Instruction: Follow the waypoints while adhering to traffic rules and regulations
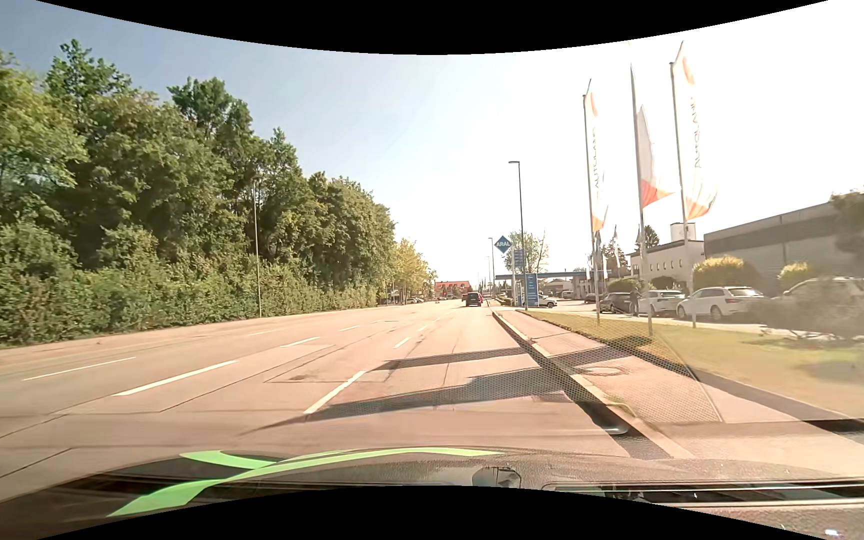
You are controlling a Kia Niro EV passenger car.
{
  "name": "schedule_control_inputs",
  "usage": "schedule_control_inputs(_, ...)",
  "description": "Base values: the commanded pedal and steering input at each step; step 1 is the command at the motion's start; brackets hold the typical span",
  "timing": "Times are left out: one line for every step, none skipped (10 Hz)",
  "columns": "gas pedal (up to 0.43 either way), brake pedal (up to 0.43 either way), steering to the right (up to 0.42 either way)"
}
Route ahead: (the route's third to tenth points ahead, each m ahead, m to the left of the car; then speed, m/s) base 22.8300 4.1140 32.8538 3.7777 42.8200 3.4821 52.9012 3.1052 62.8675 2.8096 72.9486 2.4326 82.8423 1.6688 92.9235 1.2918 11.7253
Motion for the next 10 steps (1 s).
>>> schedule_control_inputs(0.079,0.0,0.004)
schedule_control_inputs(0.067,0.0,0.004)
schedule_control_inputs(0.059,0.0,0.004)
schedule_control_inputs(0.059,0.0,0.004)
schedule_control_inputs(0.059,0.0,0.004)
schedule_control_inputs(0.059,0.0,0.004)
schedule_control_inputs(0.039,0.0,0.004)
schedule_control_inputs(0.008,0.0,0.004)
schedule_control_inputs(0.0,0.0,0.004)
schedule_control_inputs(0.0,0.0,0.004)
